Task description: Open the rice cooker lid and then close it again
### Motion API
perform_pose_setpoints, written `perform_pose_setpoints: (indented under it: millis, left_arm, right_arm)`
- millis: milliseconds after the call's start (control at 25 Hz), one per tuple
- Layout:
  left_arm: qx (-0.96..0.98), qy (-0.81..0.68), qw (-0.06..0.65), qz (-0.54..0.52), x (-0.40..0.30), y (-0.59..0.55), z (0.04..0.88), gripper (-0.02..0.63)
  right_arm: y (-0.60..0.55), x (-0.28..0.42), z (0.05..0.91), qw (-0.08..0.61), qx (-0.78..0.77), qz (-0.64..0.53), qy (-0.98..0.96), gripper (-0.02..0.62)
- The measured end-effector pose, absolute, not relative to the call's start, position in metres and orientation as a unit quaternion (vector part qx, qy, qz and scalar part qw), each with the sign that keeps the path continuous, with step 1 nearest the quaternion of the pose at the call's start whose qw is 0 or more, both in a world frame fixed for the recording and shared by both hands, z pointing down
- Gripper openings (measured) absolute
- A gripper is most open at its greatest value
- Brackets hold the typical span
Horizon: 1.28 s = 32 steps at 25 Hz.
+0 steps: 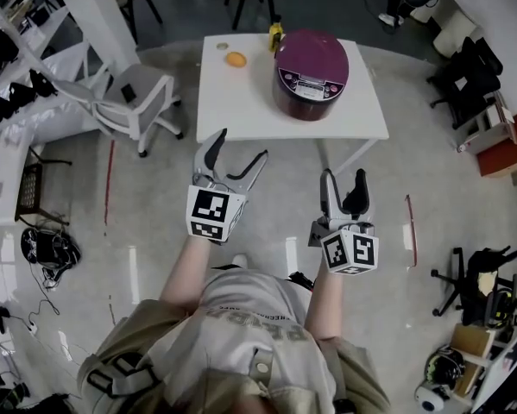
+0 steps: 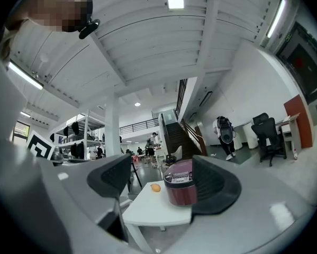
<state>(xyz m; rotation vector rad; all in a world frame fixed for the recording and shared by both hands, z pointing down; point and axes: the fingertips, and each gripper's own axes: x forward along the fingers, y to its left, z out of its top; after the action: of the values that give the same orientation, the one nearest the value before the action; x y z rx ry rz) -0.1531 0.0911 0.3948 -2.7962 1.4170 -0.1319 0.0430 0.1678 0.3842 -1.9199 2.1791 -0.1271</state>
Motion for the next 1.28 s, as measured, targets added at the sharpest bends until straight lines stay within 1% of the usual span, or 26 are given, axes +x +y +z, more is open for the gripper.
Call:
perform_pose_setpoints:
  millis: [240, 560, 920, 1280]
  left_arm:
    - [-0.902, 0.430, -0.008, -0.048, -0.158, 0.065, 0.407, 0.380]
    - [-0.910, 0.410, -0.024, -0.058, -0.130, 0.029, 0.430, 0.380]
    - [-0.890, 0.452, -0.010, -0.057, -0.107, -0.055, 0.429, 0.380]
    - [-0.880, 0.469, -0.003, -0.068, -0.054, -0.130, 0.425, 0.380]
  right_arm:
    - [0.148, 0.031, 0.392, 0.114, -0.668, -0.051, 0.734, 0.334]
    - [0.111, 0.054, 0.405, 0.093, -0.675, -0.063, 0.729, 0.334]
    - [0.012, 0.084, 0.407, 0.084, -0.637, -0.062, 0.764, 0.337]
    - [-0.080, 0.124, 0.408, 0.068, -0.586, -0.071, 0.804, 0.339]
